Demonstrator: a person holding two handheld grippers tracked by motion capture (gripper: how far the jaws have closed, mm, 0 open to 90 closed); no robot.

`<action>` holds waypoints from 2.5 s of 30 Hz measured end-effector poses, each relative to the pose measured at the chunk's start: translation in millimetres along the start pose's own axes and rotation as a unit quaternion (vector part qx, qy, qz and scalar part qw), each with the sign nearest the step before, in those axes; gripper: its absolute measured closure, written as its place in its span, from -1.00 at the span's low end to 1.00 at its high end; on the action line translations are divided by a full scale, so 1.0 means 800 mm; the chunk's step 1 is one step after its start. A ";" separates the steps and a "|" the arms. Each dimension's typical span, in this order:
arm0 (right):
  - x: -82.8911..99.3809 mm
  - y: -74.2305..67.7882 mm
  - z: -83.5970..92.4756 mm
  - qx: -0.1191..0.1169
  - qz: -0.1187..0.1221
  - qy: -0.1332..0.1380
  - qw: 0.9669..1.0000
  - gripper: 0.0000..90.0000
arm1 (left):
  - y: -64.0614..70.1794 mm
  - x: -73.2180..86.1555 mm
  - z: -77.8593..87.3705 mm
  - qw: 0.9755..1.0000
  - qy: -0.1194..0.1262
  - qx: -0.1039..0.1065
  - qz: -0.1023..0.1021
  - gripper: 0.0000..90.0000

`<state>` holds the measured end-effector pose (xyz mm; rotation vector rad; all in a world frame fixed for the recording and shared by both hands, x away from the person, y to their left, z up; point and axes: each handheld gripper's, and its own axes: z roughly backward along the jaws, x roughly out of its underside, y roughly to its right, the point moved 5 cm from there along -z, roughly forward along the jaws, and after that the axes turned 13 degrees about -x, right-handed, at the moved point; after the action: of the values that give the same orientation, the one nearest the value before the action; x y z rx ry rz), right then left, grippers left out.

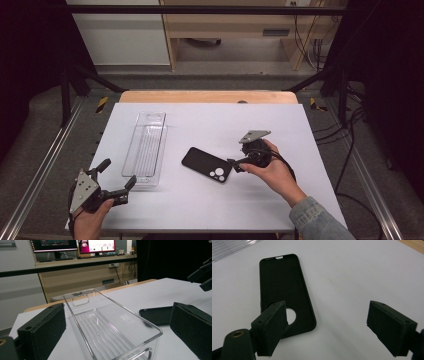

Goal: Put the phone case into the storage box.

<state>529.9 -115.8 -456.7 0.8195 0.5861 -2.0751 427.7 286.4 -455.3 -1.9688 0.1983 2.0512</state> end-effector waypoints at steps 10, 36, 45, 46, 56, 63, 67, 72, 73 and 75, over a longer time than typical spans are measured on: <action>0.001 -0.002 -0.011 -0.005 0.003 -0.017 1.000 -0.54 | 0.000 0.000 0.000 1.000 -0.001 0.000 0.000 -0.99; 0.011 0.005 -0.046 -0.021 0.014 -0.058 0.998 0.27 | 0.001 0.002 -0.001 1.000 -0.005 0.002 -0.005 -0.99; 0.013 0.007 -0.057 -0.037 0.017 -0.073 0.997 0.49 | 0.002 0.002 -0.002 1.000 -0.008 0.002 -0.009 -0.99; 0.013 0.007 -0.059 -0.039 0.020 -0.075 0.996 0.51 | 0.002 0.003 -0.002 1.000 -0.008 0.002 -0.009 -0.99; 0.012 0.006 -0.062 -0.059 0.026 -0.082 0.995 0.54 | 0.002 0.003 -0.002 1.000 -0.008 0.002 -0.009 -0.99; 0.012 0.007 -0.064 -0.060 0.031 -0.089 0.994 0.68 | 0.002 0.003 -0.002 1.000 -0.009 0.002 -0.010 -0.99; 0.012 0.008 -0.066 -0.064 0.031 -0.093 0.993 0.70 | 0.002 0.003 -0.002 1.000 -0.010 0.002 -0.011 -0.99; 0.012 0.009 -0.066 -0.065 0.031 -0.091 0.993 0.71 | 0.002 0.003 -0.003 1.000 -0.010 0.002 -0.011 -0.99; 0.013 0.009 -0.066 -0.064 0.030 -0.091 0.993 0.71 | 0.002 0.003 -0.003 1.000 -0.010 0.002 -0.011 -0.99; 0.013 0.009 -0.066 -0.065 0.029 -0.092 0.993 0.72 | 0.002 0.003 -0.003 1.000 -0.010 0.003 -0.012 -0.99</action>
<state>549.5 -91.1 -501.2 0.5577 0.5814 -2.0098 429.0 284.2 -458.2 -1.9379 0.1756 2.0527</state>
